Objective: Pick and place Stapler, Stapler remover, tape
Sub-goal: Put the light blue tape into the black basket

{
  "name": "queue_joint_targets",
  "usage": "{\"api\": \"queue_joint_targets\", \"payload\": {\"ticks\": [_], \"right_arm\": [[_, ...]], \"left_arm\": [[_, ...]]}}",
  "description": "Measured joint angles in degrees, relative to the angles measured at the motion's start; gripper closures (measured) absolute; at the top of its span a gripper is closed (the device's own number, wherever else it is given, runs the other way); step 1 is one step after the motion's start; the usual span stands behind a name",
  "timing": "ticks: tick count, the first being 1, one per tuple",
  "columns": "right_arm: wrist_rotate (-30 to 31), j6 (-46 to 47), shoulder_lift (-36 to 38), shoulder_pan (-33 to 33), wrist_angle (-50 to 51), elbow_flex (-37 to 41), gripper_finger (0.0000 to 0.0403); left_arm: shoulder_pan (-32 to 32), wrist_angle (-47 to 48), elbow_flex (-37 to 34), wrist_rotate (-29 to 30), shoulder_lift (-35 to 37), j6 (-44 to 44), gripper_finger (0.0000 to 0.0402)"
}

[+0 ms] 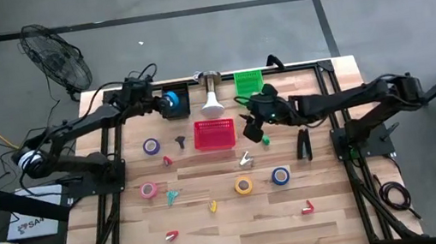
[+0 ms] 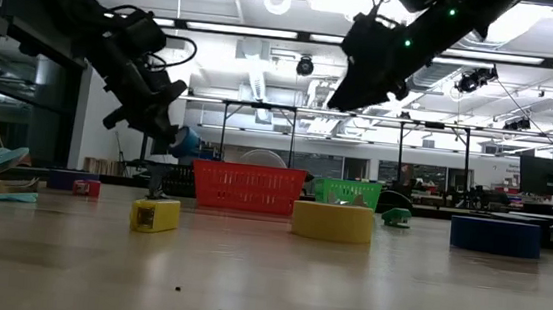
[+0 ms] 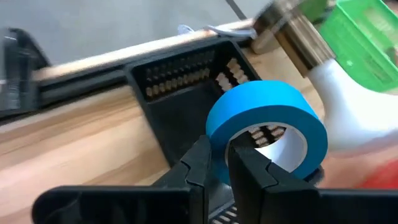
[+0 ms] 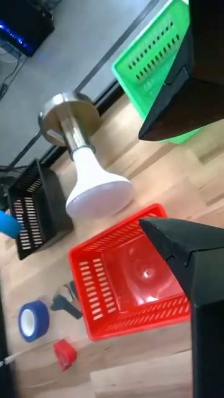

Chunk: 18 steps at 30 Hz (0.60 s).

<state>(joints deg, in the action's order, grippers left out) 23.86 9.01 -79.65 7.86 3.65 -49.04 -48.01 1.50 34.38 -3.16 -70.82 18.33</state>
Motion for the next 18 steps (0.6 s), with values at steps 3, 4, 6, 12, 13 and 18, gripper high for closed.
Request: {"api": "queue_joint_targets", "payload": {"ticks": [3,4,6,12,13,18], "right_arm": [[0.08,-0.02,1.88,0.04,1.22,0.00,0.0198],[0.29,-0.19,2.41,0.04,1.44,0.00,0.0198],[0.96,-0.27,3.33,0.03,2.16,0.01,0.0199],[2.67,-0.16,4.81,0.04,6.42,0.00,0.0199],[2.88,-0.12,4.89,0.04,7.32,0.00,0.0199],[3.45,-0.08,4.94,0.04,9.40,0.00,0.0199]], "left_arm": [[0.02,1.77,2.99,-1.67,-3.83,-1.77,0.0363],[0.02,3.33,4.22,-1.57,-5.33,-2.22,0.0363],[0.02,5.99,6.75,0.36,-7.97,-3.35,0.0363],[0.02,14.19,13.89,2.17,-12.83,-6.19,0.0362],[0.02,15.24,14.92,2.11,-13.33,-6.45,0.0362],[0.04,19.16,18.41,2.21,-15.30,-8.19,0.0362]]}}
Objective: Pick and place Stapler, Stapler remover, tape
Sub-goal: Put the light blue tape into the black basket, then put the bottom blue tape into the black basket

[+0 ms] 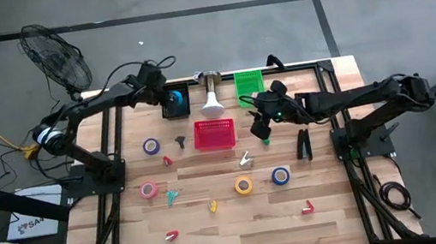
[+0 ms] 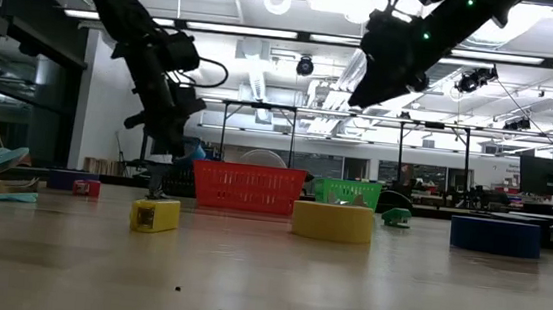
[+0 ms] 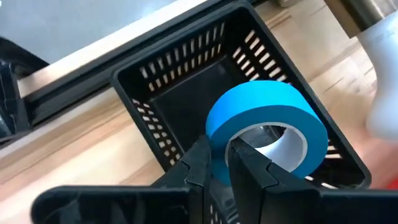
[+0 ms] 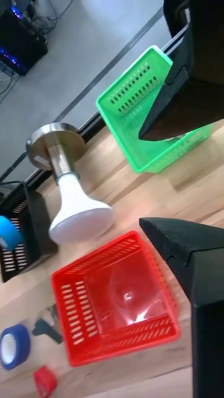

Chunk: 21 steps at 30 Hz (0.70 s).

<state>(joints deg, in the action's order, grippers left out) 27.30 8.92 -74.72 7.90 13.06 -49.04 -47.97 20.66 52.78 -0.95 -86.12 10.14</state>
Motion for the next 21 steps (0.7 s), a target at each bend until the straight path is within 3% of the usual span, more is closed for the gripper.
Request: {"api": "queue_joint_targets", "payload": {"ticks": [7,11,21], "right_arm": [[-0.92,0.19,0.00,0.00,2.58,0.00,0.0197],[-1.33,1.26,0.00,0.00,2.74,0.00,0.0199],[-5.40,2.06,0.03,-0.02,5.14,0.00,0.0198]], "left_arm": [[0.00,-0.21,0.23,0.75,-0.07,-0.95,0.0349],[0.00,-0.83,0.23,4.23,-0.07,-1.82,0.0313],[-0.02,-4.67,0.23,6.40,-0.05,-2.32,0.0232]]}}
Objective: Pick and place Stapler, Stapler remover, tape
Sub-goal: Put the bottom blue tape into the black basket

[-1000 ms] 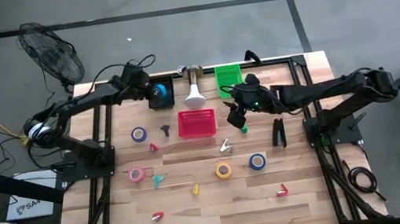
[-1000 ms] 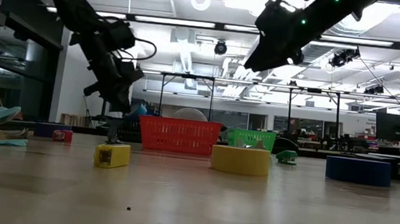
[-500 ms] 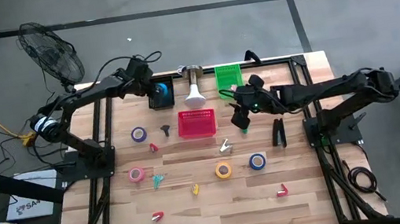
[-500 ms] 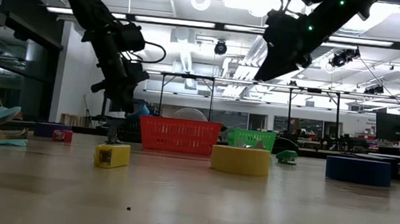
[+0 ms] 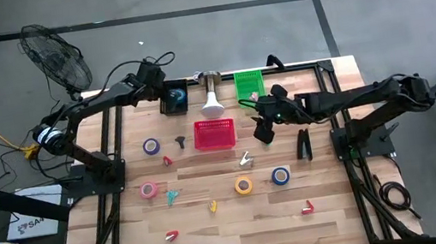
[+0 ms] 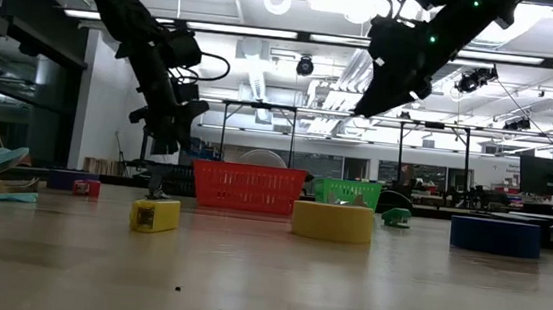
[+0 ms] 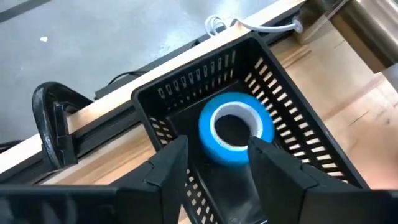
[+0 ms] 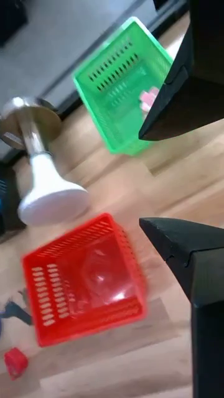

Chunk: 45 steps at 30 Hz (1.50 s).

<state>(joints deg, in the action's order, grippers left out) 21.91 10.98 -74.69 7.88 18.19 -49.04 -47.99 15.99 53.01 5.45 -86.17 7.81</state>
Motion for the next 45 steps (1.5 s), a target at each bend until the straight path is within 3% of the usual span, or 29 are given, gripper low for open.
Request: {"api": "queue_joint_targets", "payload": {"ticks": [8,16,23,32,38,45], "right_arm": [[-8.03,4.48,1.75,-0.04,8.53,0.00,0.0200],[-21.11,8.08,2.07,-4.41,16.94,0.00,0.0203],[-23.26,11.62,2.07,-14.93,18.66,0.11,0.0203],[-17.15,11.18,1.54,-27.35,18.40,0.13,0.0204],[-16.74,12.52,-4.30,-29.75,17.08,0.16,0.0204],[-21.09,13.57,-11.75,-29.77,15.56,0.17,0.0204]], "left_arm": [[0.08,-0.39,0.00,-3.45,1.93,0.15,0.0224],[5.04,-1.26,0.00,-4.05,7.93,-0.15,0.0224],[10.27,-1.81,0.00,0.92,10.75,-0.28,0.0224],[11.75,-2.48,-0.14,1.54,10.78,-0.02,0.0224],[11.72,-2.40,-0.15,1.53,10.78,0.11,0.0224],[11.72,-2.38,-0.17,1.52,10.78,0.13,0.0224]]}}
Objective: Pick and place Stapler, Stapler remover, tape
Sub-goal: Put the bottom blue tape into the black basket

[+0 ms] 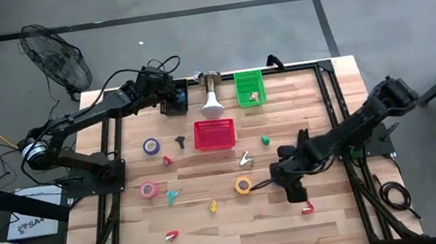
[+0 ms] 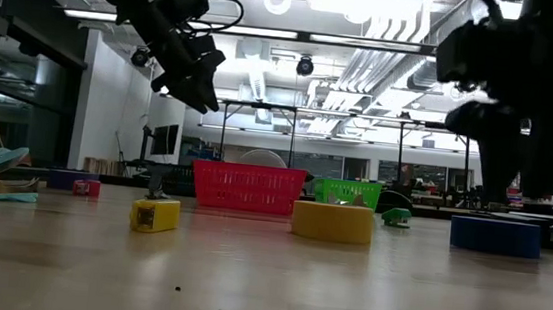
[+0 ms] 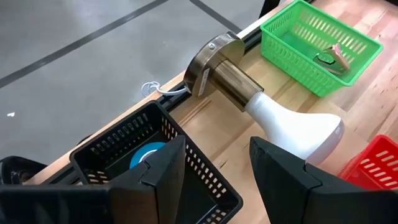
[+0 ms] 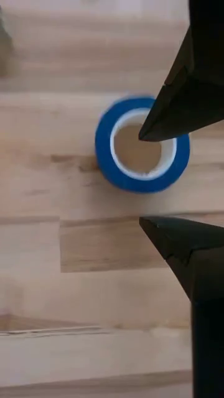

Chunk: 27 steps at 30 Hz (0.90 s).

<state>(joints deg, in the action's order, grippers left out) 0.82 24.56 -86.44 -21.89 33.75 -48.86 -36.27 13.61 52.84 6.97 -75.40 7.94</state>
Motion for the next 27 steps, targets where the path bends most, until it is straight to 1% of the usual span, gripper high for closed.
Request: {"api": "queue_joint_targets", "payload": {"ticks": [6,9,12,18,25,27], "right_arm": [[-1.24,-0.06,-3.68,-0.04,-2.57,0.00,0.0205],[-1.79,-0.11,-4.88,-0.04,-2.51,0.00,0.0215],[-2.62,-0.45,-5.68,-0.04,-2.59,0.01,0.0239],[-2.25,-0.56,-7.31,-0.02,-2.76,0.00,0.0302],[-2.29,-0.57,-7.67,-0.02,-2.31,0.00,0.0365],[-2.03,-0.97,-7.65,0.13,-2.30,-0.01,0.0372]], "left_arm": [[0.00,0.37,-0.02,-0.01,0.00,0.00,0.0224],[0.00,0.37,-0.02,-0.03,0.00,0.00,0.0224],[0.00,0.35,-0.02,-0.03,0.00,0.00,0.0224],[0.00,0.37,-0.02,-0.03,0.00,-0.04,0.0224],[0.00,0.74,-0.02,-0.04,0.00,-0.17,0.0224],[0.00,0.71,-0.02,-0.11,0.00,-0.17,0.0224]]}}
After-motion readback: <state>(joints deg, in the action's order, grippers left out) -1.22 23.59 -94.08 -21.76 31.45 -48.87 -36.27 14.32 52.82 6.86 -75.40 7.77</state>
